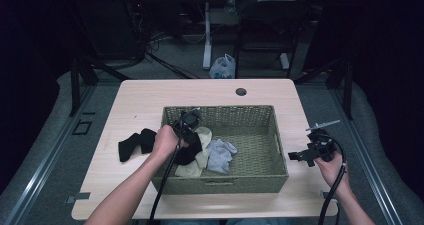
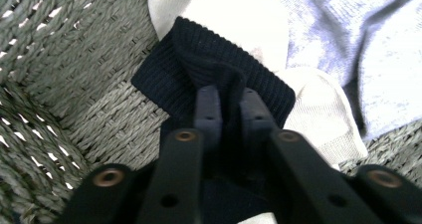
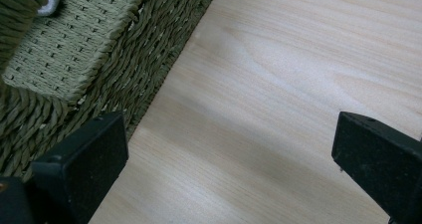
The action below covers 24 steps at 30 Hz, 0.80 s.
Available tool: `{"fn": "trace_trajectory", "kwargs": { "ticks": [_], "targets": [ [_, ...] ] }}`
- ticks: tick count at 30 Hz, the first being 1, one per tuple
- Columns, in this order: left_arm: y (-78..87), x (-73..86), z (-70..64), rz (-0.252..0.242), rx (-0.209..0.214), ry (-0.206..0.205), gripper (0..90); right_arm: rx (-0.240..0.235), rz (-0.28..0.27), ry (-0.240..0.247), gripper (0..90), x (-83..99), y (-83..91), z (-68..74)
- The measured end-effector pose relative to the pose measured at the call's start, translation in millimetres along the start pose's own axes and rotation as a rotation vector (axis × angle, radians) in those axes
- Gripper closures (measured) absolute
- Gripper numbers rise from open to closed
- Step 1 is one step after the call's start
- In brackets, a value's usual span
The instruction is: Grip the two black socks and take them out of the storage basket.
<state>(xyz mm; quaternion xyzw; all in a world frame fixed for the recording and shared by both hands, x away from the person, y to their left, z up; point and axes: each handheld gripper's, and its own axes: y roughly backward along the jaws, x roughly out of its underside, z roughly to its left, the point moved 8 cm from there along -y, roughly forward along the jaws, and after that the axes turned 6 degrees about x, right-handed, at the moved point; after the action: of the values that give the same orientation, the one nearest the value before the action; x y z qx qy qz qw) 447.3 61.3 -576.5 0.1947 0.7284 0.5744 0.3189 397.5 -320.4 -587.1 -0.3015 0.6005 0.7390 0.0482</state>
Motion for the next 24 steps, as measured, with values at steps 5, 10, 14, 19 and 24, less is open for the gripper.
{"fn": "trace_trajectory", "kwargs": {
  "ticks": [5,10,14,19,24],
  "targets": [
    [23.3,-3.2,0.3,-0.065,0.021,-0.011,85.2,0.001,-0.002,-0.001,0.5,0.3,0.7,-0.6],
    [50.9,-7.7,1.6,-0.127,0.057,-0.008,85.2,0.002,0.006,-0.001,0.5,0.9,0.9,-1.6],
    [68.9,-10.7,-0.4,-0.156,0.079,-0.013,85.1,0.001,0.006,-0.002,0.5,0.9,0.9,-1.2],
    [86.4,-13.0,-7.3,-0.179,0.09,-0.052,85.1,0.001,0.007,-0.001,0.6,0.9,0.8,-0.6],
    [100.2,-16.4,-11.6,-0.192,0.099,-0.07,85.0,0.0,0.008,0.0,0.5,1.2,0.5,-0.4]
  ]
}}
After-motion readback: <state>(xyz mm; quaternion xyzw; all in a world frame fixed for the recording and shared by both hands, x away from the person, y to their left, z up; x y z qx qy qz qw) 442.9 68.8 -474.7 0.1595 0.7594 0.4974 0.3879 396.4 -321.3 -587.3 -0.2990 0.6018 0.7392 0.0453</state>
